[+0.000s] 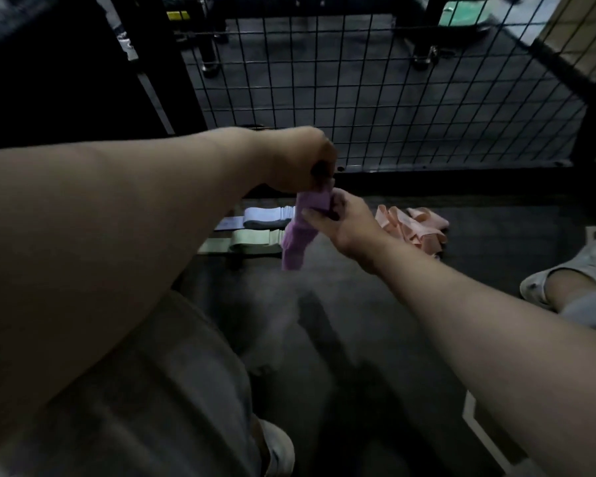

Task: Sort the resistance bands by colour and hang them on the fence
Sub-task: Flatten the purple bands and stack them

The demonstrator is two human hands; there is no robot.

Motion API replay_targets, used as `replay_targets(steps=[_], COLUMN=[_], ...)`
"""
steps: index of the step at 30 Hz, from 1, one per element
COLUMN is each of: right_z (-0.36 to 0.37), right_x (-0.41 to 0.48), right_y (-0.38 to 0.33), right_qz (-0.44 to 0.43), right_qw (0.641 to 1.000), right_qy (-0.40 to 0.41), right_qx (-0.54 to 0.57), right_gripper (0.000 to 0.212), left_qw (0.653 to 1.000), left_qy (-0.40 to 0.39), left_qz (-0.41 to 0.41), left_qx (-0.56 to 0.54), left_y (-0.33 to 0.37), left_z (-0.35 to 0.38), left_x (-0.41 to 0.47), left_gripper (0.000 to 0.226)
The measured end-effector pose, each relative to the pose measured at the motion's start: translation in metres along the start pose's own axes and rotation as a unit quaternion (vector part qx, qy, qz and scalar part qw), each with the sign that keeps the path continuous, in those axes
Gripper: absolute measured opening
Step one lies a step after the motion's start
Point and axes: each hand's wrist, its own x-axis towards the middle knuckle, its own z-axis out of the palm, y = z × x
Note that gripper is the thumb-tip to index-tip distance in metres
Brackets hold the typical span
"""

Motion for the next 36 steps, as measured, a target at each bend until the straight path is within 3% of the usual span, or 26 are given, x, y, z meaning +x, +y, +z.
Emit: replay_targets(steps=[6,13,17,20,29,33,36], right_z=[0.007,0.015,0.008,0.001,-0.003,-0.011,-0.026], right_x=[-0.005,-0.016,-0.026,-0.032,-0.077,-0.078,-0.054], right_y=[0.014,0.012,-0.019,-0.049,-0.090,-0.086,-0.067], right_qz=[0.027,0.038,0.024,0.021,0.068,0.076,0.055], right_qw=[0.997,0.989,0.978,0.971,0.939,0.912,0.888], right_qy=[-0.042,-0.106,-0.137,-0.145,-0.183,-0.198,-0.177], right_qx=[-0.051,-0.092,-0.154,-0.191,-0.285,-0.350,-0.422], right_gripper=[0.019,0.002,0.016,0.013,0.034,0.038,0.041], left_qw=[0.993,0.968,0.939,0.904,0.859,0.823,0.817], left_qy=[0.080,0.130,0.153,0.184,0.227,0.239,0.212], left_qz=[-0.057,-0.136,-0.162,-0.151,-0.128,-0.158,-0.201], left_qx=[-0.069,-0.165,-0.262,-0.356,-0.440,-0.490,-0.498], left_y=[-0.033,-0.062,-0.071,-0.070,-0.079,-0.093,-0.107], left_z=[-0.030,-0.024,-0.028,-0.039,-0.070,-0.057,-0.028], left_x=[-0.029,-0.064,-0.084,-0.103,-0.169,-0.181,-0.176], left_gripper=[0.025,0.015,0.014,0.013,0.011,0.015,0.009])
